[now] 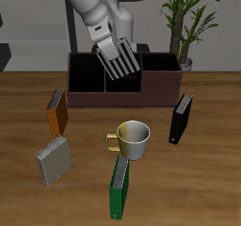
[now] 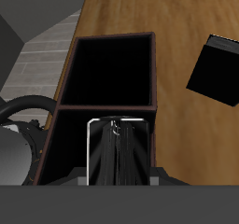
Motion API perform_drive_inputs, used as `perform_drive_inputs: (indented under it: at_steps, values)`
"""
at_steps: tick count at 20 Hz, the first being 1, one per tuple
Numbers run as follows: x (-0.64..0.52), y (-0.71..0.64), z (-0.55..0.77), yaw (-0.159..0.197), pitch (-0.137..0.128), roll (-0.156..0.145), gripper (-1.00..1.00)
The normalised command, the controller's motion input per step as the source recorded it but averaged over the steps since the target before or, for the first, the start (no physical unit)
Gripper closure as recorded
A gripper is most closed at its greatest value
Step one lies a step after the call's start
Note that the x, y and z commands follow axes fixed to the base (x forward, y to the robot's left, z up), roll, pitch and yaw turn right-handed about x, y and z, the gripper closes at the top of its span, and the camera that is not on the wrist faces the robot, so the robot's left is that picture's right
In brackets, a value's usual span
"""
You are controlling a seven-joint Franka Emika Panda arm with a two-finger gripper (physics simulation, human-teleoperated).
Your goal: Place the striped book into the back desk caddy's front compartment
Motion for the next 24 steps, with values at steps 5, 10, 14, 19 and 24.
perform_drive_inputs:
  at_steps: [5, 10, 14, 19, 24]
  values:
    - [0.07, -0.03, -0.11, 0.016, -0.002, -0.007, 1.0]
    - [0.06, 0.01, -0.22, -0.009, 0.03, 0.004, 1.0]
    - [0.07, -0.01, -0.15, -0.005, 0.017, 0.0, 1.0]
    - [0.05, 0.04, -0.16, 0.0, 0.02, 0.008, 1.0]
    - [0.02, 0.02, -0.13, -0.006, 0.02, 0.008, 1.0]
